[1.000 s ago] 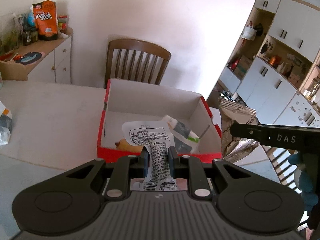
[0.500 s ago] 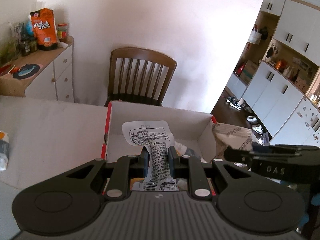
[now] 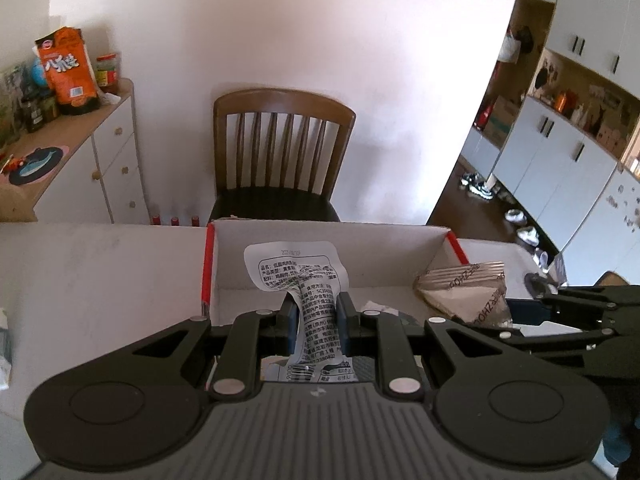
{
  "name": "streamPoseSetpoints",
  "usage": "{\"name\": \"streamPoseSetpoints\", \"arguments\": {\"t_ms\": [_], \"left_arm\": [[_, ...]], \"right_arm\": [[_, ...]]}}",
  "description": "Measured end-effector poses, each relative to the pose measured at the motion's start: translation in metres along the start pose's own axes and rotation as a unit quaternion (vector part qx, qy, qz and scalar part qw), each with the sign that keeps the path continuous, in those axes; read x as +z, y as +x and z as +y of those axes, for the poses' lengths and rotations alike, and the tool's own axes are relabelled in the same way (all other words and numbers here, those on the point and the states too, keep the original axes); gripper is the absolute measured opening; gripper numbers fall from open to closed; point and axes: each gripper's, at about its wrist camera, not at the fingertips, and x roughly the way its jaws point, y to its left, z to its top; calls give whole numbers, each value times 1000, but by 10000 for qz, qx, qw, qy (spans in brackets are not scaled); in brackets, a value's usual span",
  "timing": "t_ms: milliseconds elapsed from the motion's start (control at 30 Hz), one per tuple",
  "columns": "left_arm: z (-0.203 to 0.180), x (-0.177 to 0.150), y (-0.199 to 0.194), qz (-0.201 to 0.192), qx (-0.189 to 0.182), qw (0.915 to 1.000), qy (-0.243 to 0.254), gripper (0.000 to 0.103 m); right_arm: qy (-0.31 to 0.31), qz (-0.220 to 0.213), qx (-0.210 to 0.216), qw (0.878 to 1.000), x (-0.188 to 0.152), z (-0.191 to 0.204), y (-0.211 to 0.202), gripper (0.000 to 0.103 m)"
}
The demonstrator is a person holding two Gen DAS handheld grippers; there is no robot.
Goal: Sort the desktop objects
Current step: 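Open left gripper to drop sachet into box while right gripper lowers foil bag inside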
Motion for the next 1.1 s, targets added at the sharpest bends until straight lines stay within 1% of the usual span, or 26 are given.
{"name": "streamPoseSetpoints", "arguments": {"t_ms": [367,633,733,967,1100], "left_arm": [[-2,3,43,272,210,9985,435,18],[-9,0,69,483,222,9957,755,18],[-8,-2,77,578,239,9953,745,18],[-4,-5,79,624,221,9954,698,18],[-1,-6,78,627,190,9958,632,18]], "right_arm": [[-232,338,154,9990,-8,4,31,43],[-456,513,216,9974,-9,6,47,43],[-503,637,203,9965,-11,5,55,43],[-601,963,293,9931,-18,7,76,43],[-633,1005,327,9924,-19,7,80,44]]}}
